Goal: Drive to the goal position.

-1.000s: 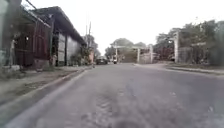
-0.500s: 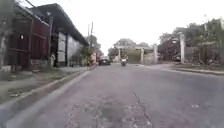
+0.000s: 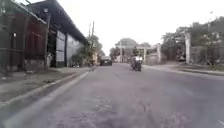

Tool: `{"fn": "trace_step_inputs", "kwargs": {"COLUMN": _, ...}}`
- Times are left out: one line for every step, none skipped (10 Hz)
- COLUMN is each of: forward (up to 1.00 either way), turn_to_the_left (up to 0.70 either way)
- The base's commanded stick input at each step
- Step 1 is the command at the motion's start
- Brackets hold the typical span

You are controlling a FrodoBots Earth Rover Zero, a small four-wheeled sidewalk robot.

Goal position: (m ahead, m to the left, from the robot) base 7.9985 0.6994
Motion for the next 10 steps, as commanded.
{"fn": "trace_step_inputs", "kwargs": {"forward": 1.0, "turn_to_the_left": 0.0}}
{"fn": "trace_step_inputs", "kwargs": {"forward": 1.0, "turn_to_the_left": 0.0}}
{"fn": "trace_step_inputs", "kwargs": {"forward": 1.0, "turn_to_the_left": 0.0}}
{"fn": "trace_step_inputs", "kwargs": {"forward": 1.0, "turn_to_the_left": 0.0}}
{"fn": "trace_step_inputs", "kwargs": {"forward": 1.0, "turn_to_the_left": 0.0}}
{"fn": "trace_step_inputs", "kwargs": {"forward": 1.0, "turn_to_the_left": 0.0}}
{"fn": "trace_step_inputs", "kwargs": {"forward": 1.0, "turn_to_the_left": 0.0}}
{"fn": "trace_step_inputs", "kwargs": {"forward": 1.0, "turn_to_the_left": 0.0}}
{"fn": "trace_step_inputs", "kwargs": {"forward": 1.0, "turn_to_the_left": 0.0}}
{"fn": "trace_step_inputs", "kwargs": {"forward": 1.0, "turn_to_the_left": -0.28}}
